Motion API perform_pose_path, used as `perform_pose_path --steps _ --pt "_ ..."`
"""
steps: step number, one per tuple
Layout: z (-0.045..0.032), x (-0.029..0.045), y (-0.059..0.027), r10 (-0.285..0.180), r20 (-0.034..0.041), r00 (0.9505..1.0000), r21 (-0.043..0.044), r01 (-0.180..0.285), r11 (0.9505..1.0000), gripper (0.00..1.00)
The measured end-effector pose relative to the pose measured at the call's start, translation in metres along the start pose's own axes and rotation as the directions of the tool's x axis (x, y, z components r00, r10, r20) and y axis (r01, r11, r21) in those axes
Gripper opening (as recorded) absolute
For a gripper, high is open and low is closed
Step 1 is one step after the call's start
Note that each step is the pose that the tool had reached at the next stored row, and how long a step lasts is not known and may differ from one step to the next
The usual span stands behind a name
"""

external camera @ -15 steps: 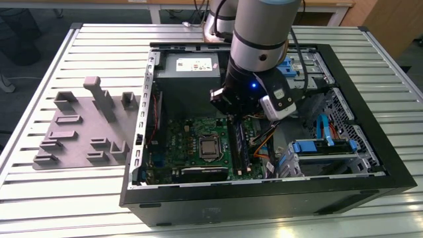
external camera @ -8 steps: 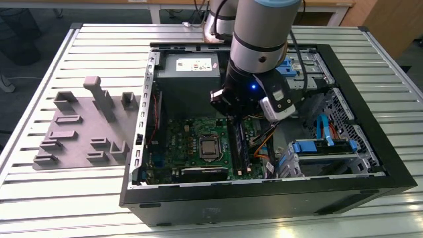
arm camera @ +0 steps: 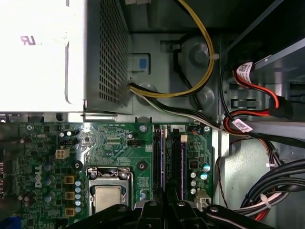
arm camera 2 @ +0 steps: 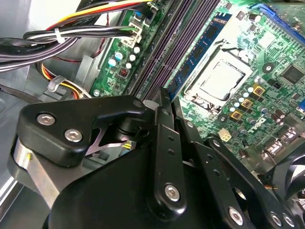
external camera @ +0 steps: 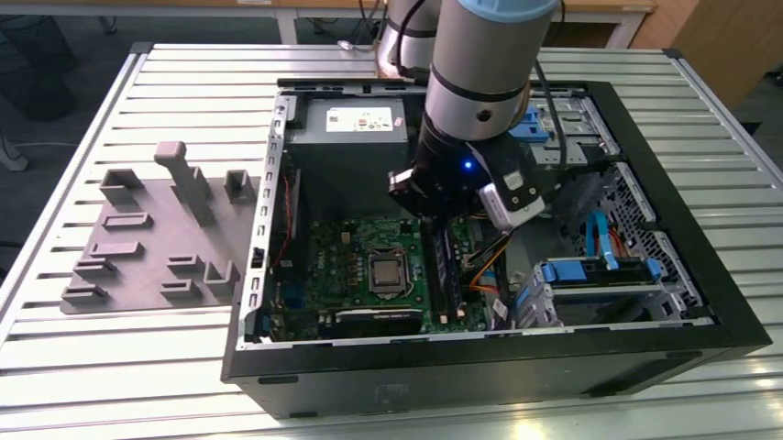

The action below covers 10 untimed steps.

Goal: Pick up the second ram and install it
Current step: 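Insert the second ram into the second slot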

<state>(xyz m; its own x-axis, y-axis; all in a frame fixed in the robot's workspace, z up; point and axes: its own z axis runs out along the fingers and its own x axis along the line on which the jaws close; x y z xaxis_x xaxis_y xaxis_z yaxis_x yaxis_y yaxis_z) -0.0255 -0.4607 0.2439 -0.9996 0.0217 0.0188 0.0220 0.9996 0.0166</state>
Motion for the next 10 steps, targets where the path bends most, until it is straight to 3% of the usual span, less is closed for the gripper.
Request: perform_pose_path --steps 10 --pt "0.0046 -0.0001 -0.0001 0.0 0.0 1.0 0.0001 0.0 1.0 0.14"
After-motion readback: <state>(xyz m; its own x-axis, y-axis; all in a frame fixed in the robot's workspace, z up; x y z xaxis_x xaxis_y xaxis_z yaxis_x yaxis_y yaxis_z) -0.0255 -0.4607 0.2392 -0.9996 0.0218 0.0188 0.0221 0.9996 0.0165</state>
